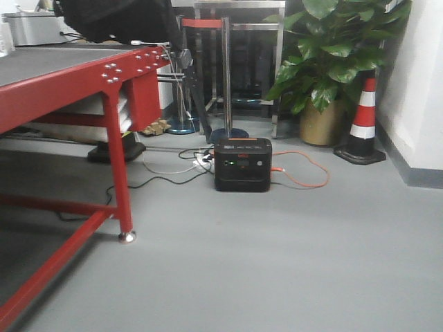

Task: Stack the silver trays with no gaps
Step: 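Turn and drive the base to the other shelf, tray still held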

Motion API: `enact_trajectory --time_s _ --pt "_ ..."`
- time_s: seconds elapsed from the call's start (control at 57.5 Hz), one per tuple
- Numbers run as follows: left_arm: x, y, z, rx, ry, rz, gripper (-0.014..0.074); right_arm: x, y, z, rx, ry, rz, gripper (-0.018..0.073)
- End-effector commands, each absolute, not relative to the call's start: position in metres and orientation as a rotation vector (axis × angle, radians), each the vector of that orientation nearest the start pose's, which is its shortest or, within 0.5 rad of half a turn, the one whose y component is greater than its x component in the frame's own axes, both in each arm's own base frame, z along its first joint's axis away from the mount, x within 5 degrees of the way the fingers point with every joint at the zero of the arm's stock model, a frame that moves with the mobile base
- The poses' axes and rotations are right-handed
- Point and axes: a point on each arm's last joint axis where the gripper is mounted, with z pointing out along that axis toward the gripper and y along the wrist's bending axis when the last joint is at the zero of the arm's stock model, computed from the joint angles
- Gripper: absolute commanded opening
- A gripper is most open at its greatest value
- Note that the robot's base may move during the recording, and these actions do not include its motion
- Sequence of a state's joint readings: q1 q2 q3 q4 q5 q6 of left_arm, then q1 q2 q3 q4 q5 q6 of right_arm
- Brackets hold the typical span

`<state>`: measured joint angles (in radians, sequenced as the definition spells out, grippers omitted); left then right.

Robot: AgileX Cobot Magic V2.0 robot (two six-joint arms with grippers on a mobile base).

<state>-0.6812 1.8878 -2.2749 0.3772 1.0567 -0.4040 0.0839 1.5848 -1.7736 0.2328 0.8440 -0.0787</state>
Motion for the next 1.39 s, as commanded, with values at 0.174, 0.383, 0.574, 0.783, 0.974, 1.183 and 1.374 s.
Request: enact_trajectory --time_s 0.174,0.383,0.574,0.783,0.974,1.183,1.374 --pt "0.3338 -0.2315 0.4824 0.294 2.004 -0.201 0.0001 0.3488 0.0437 0.4561 -0.132 2.073 0.245 -0.0079" --pt "0.3341 -0.231 0.4826 0.294 2.002 -0.193 0.0001 0.3494 0.0436 0.4572 -0.129 2.06 0.244 -0.0079" --pt "0.3345 -0.2305 0.4831 0.294 1.995 -0.184 0.0001 0.3494 0.0437 0.4572 -0.129 2.06 0.246 -0.0079" --pt "0.3349 -0.2312 0.4844 0.296 1.979 -0.191 0.0001 0.3493 0.044 0.4572 -0.128 2.06 0.25 -0.0079" --pt "0.3351 -0.2315 0.4851 0.297 1.971 -0.195 0.0001 0.3493 0.0441 0.4573 -0.127 2.06 0.253 -0.0079" --pt "0.3351 -0.2316 0.4852 0.297 1.969 -0.196 0.0001 0.3499 0.0441 0.4566 -0.127 2.061 0.252 -0.0079" --pt "0.3354 -0.2322 0.4862 0.299 1.957 -0.202 0.0001 0.35 0.0441 0.4568 -0.127 2.059 0.252 -0.0079"
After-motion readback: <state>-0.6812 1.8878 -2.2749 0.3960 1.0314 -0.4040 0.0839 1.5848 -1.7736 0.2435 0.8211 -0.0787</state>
